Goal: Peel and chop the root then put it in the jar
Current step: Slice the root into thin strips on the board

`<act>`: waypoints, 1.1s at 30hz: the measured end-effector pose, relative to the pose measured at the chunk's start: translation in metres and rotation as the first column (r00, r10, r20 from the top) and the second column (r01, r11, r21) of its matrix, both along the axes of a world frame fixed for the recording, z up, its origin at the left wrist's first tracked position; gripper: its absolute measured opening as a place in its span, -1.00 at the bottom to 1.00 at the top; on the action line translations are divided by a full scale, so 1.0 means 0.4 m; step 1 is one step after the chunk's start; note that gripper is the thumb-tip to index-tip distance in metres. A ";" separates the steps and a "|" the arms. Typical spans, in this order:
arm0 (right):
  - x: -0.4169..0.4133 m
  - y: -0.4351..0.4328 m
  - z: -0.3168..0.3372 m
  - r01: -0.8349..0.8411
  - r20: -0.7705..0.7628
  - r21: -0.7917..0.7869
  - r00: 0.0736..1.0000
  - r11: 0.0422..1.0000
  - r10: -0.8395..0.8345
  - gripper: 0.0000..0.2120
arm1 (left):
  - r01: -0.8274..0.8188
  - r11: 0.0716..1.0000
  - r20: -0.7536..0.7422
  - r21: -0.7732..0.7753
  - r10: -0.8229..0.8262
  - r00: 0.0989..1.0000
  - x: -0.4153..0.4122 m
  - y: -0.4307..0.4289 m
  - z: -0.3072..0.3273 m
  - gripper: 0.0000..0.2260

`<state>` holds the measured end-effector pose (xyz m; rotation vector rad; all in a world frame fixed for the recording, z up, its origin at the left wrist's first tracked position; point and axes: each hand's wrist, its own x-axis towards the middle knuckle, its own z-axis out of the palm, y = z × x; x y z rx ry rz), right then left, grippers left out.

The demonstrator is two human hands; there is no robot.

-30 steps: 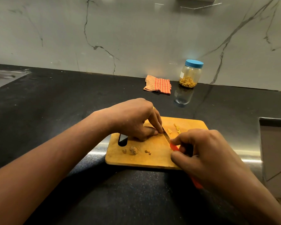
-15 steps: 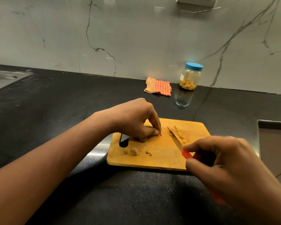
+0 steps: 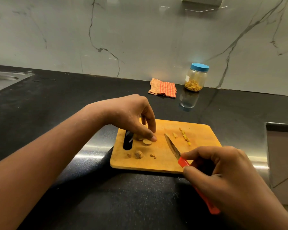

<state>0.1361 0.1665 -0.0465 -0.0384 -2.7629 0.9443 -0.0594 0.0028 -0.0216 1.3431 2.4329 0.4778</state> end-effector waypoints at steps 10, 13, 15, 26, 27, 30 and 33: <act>0.030 0.023 0.032 -0.006 0.012 -0.047 1.000 0.999 0.006 -0.85 | 0.064 0.995 0.000 -0.082 -0.064 0.998 -0.006 -0.002 -0.003 -0.78; 0.024 0.006 0.030 -0.028 0.003 -0.038 1.000 0.999 0.028 -0.86 | 0.061 0.994 0.007 -0.086 -0.061 0.998 -0.008 -0.001 -0.005 -0.81; 0.012 -0.003 0.018 -0.038 -0.001 -0.030 0.999 0.999 0.038 -0.84 | 0.058 0.994 0.009 -0.089 -0.057 0.998 -0.007 0.000 -0.005 -0.82; -0.004 0.045 -0.006 0.072 -0.047 -0.020 0.996 0.997 -0.073 -0.88 | 0.057 0.998 -0.015 -0.031 -0.057 0.998 0.000 0.011 -0.011 -0.82; -0.003 0.051 -0.005 0.089 -0.052 -0.022 0.995 0.996 -0.090 -0.88 | 0.053 0.998 -0.019 -0.017 -0.053 0.998 0.002 0.011 -0.012 -0.82; -0.002 0.053 -0.002 0.100 -0.056 -0.017 0.993 0.995 -0.101 -0.85 | 0.033 0.999 -0.049 0.015 -0.033 0.998 0.007 0.017 -0.018 -0.79; -0.003 0.037 -0.004 0.053 -0.044 -0.032 0.998 0.998 -0.054 -0.85 | 0.007 0.999 -0.096 0.038 -0.003 0.995 0.016 0.030 -0.030 -0.77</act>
